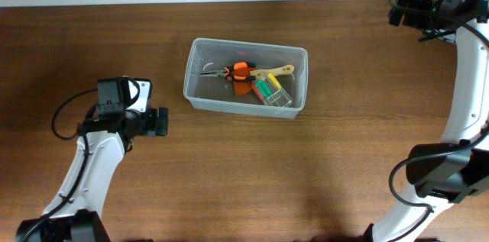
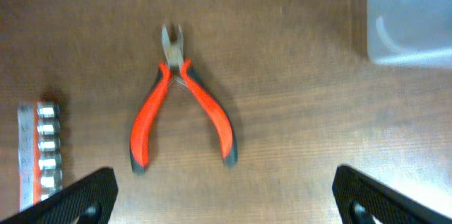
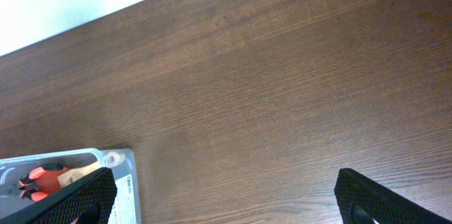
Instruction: Pack container
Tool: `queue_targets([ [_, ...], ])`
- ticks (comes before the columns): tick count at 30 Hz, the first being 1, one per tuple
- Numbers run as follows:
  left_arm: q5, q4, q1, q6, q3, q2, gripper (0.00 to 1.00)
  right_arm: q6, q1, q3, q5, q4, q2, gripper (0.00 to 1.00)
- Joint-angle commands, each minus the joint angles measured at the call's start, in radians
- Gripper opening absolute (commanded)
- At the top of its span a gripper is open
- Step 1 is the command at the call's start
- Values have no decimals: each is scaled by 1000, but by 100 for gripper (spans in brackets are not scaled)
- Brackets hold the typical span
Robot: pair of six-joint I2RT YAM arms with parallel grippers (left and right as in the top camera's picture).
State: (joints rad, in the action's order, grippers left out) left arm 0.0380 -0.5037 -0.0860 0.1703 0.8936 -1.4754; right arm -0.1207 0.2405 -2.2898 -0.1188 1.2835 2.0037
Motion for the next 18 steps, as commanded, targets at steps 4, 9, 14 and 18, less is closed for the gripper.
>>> queue_targets([
  [4, -26, -281, -2, -74, 278, -59, 99, -4, -4, 2, -5, 0, -2, 99],
  [9, 28, -480, -2, -96, 415, -180, 99, -4, -4, 2, -5, 0, -2, 98],
  [14, 48, -494, -2, -142, 418, -275, 99, -4, -4, 2, -5, 0, -2, 98],
  [18, 51, -477, -2, -169, 418, -301, 100, -4, -4, 2, -5, 0, -2, 99],
])
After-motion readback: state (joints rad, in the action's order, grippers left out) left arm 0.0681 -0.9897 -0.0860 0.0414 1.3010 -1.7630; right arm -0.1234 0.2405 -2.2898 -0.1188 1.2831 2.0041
